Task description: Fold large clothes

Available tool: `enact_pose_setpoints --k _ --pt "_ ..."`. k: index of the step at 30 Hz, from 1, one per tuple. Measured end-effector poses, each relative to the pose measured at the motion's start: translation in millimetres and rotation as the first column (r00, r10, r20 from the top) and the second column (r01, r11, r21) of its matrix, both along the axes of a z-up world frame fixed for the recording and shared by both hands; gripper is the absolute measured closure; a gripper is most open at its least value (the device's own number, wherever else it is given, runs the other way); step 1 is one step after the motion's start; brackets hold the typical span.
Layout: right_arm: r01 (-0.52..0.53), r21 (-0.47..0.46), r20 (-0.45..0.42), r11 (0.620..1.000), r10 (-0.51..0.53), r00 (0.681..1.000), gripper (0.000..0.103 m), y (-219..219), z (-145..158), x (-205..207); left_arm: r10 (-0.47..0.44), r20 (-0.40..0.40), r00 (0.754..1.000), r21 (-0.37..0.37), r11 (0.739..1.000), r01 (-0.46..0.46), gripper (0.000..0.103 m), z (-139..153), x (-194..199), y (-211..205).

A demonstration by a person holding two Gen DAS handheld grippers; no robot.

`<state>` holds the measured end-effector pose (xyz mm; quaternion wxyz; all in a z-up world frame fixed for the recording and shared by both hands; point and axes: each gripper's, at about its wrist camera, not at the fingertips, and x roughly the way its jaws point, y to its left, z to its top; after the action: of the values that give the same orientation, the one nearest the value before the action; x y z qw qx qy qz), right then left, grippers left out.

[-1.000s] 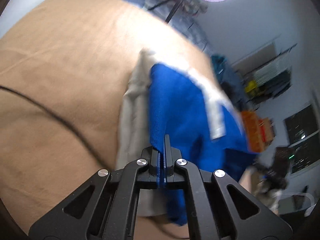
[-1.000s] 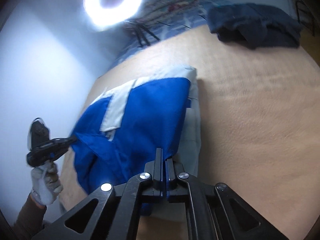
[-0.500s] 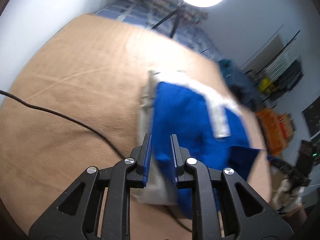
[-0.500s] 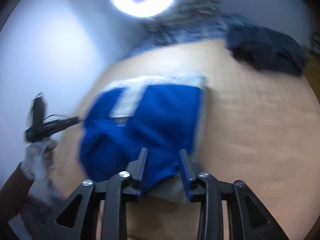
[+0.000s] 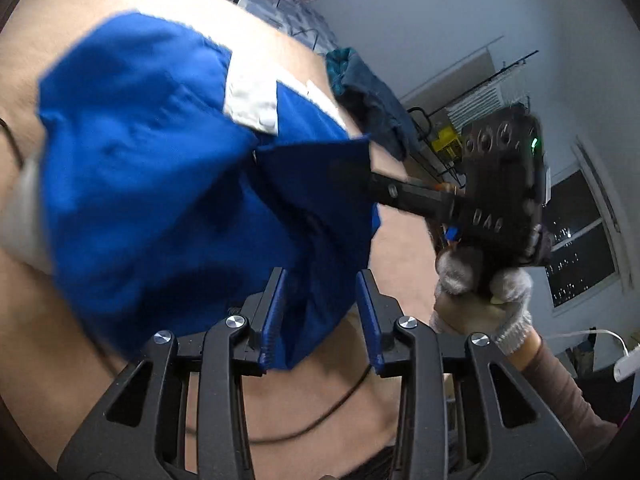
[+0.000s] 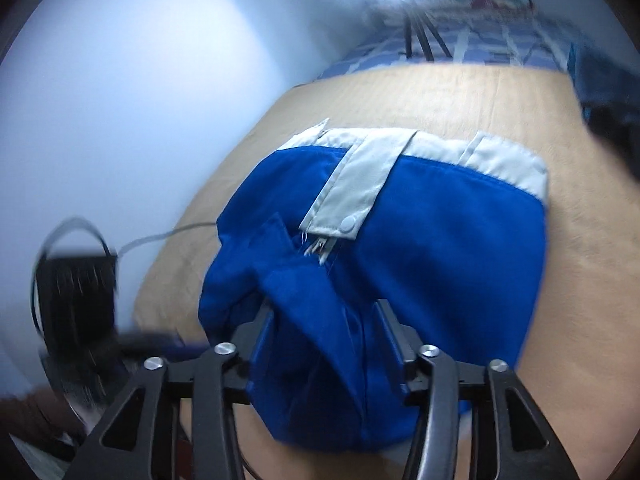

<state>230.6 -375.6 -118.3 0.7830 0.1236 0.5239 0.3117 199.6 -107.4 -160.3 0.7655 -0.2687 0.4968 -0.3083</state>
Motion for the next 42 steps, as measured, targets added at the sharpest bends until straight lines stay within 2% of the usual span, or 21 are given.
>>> enact_pose_setpoints --k 2,7,8,9,11,13,17,19,22,26,28,31,33,36,37,38,39,40,41,42 --pt "-0.002 0.0 -0.012 1.0 0.002 1.0 0.064 2.3 -6.1 8.7 0.011 -0.017 1.0 -0.006 1.0 -0.011 0.069 -10.4 7.2 -9.6" --pt "-0.021 0.038 -0.025 0.999 0.022 0.999 0.066 9.1 -10.8 21.0 0.029 -0.029 0.999 -0.025 0.999 -0.03 0.069 -26.3 15.2 -18.9" --pt "-0.024 0.035 -0.022 0.999 0.025 0.999 0.07 10.7 -11.9 21.9 0.033 -0.028 0.999 -0.031 0.999 -0.033 0.088 -27.4 14.0 -20.0" --pt "-0.025 0.03 -0.022 0.999 0.026 0.999 0.074 12.2 -13.1 23.7 0.028 -0.034 0.999 -0.042 0.999 -0.03 0.099 -29.0 13.6 -19.9" --pt "-0.017 0.007 -0.023 1.0 0.017 1.0 0.096 14.2 -16.6 25.9 0.042 -0.024 0.999 -0.046 0.998 -0.043 0.1 -28.4 6.1 -15.6" --pt "-0.007 -0.013 -0.007 1.0 0.007 1.0 0.103 14.1 -16.9 25.9 0.045 0.0 0.999 -0.048 0.998 -0.045 0.101 -24.1 -1.1 -14.2" --pt "0.026 -0.03 0.025 0.999 -0.025 0.999 0.103 8.0 -16.0 28.8 0.048 -0.001 0.999 -0.06 0.997 -0.048 0.101 -23.7 -0.5 -13.3" --pt "0.083 -0.051 -0.004 0.995 -0.084 0.996 0.103 0.2 -26.7 34.7 0.04 0.0 0.999 -0.03 0.999 -0.04 0.101 -25.5 0.5 -13.6" --pt "0.157 -0.153 0.01 0.976 -0.157 0.987 0.103 -4.4 -34.4 38.1 0.03 0.008 1.0 -0.003 1.0 -0.03 0.101 -23.5 -1.4 -13.4" --pt "0.209 -0.278 0.138 0.938 -0.177 0.975 0.08 -3.1 -9.0 29.8 -0.004 0.015 1.0 0.021 1.0 0.004 0.101 -8.0 -7.2 -10.2" --pt "0.229 -0.276 0.151 0.933 -0.194 0.969 0.079 -10.5 2.0 24.7 -0.016 0.039 0.999 0.038 0.999 0.014 0.101 6.5 -13.0 -4.5" --pt "0.263 -0.232 0.175 0.936 -0.226 0.958 0.078 -26.5 25.8 9.9 -0.02 0.116 0.993 0.08 0.997 0.01 0.101 45.0 -27.1 18.7" --pt "0.29 -0.231 0.239 0.929 -0.235 0.942 0.076 -34.6 52.8 -8.4 -0.008 0.174 0.985 0.1 0.995 -0.009 0.101 79.9 -37.3 44.2" --pt "0.348 -0.223 0.346 0.911 -0.26 0.902 0.072 -43.6 97.4 -38.1 0.022 0.242 0.97 0.123 0.991 -0.053 0.101 125.0 -50.9 81.4" --pt "0.363 -0.216 0.362 0.906 -0.271 0.892 0.067 -44.9 107.9 -45.4 0.033 0.261 0.965 0.127 0.99 -0.069 0.098 139.0 -55.2 93.1" --pt "0.385 -0.201 0.386 0.901 -0.288 0.876 0.055 -47.8 123.6 -58.1 0.05 0.289 0.956 0.142 0.985 -0.095 0.09 161.5 -62.5 110.9" --pt "0.403 -0.192 0.418 0.895 -0.297 0.859 0.048 -49.7 140.8 -72.5 0.065 0.31 0.948 0.151 0.982 -0.117 0.075 178.9 -67.5 122.6" --pt "0.418 -0.193 0.451 0.888 -0.298 0.841 0.037 -50.8 157.7 -86.9 0.075 0.326 0.942 0.155 0.979 -0.132 0.067 191.2 -75.5 135.5" --pt "0.422 -0.2 0.483 0.884 -0.285 0.828 0.036 -51.3 174.3 -100.6 0.094 0.36 0.928 0.158 0.974 -0.16 0.056 214.1 -84.8 150.6" --pt "0.423 -0.219 0.507 0.879 -0.267 0.819 0.036 -49.7 188.2 -111.9 0.106 0.382 0.918 0.161 0.971 -0.179 0.053 228.4 -91.9 160.8"
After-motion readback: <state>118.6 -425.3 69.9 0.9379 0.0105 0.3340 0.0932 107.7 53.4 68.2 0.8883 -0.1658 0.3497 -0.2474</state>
